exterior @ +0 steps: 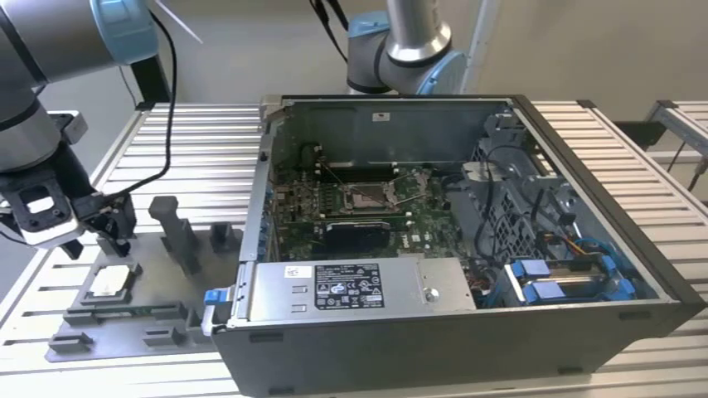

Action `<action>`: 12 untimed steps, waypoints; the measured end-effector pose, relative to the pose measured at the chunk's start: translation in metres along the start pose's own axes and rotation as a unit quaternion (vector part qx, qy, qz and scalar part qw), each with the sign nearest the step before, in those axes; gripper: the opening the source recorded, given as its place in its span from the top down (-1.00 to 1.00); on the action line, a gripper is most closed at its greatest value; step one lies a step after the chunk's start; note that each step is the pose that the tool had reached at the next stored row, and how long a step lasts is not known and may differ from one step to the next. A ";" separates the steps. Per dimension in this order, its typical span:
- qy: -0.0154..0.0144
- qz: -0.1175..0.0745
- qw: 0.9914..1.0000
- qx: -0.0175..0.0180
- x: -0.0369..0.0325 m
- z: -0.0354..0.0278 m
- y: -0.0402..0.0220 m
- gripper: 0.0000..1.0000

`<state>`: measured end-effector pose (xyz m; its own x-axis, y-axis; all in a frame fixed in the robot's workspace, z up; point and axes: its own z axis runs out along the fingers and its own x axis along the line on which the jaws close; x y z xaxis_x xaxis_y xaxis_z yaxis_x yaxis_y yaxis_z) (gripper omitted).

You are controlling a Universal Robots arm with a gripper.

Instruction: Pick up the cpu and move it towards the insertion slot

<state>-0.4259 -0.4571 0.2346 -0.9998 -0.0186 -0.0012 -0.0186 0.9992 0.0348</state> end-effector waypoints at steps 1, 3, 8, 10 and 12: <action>0.000 0.000 1.000 0.000 0.0002 0.0013 -0.0006 -1.00; 0.000 0.000 1.000 0.000 0.0004 0.0037 -0.0021 -1.00; 0.000 0.000 1.000 0.000 0.0005 0.0104 -0.0081 -1.00; 0.000 0.000 1.000 0.000 0.0006 0.0140 -0.0106 -1.00; 0.000 0.000 1.000 0.000 0.0006 0.0177 -0.0122 -1.00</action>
<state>-0.4263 -0.4687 0.2165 -0.9998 -0.0186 -0.0014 -0.0187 0.9992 0.0349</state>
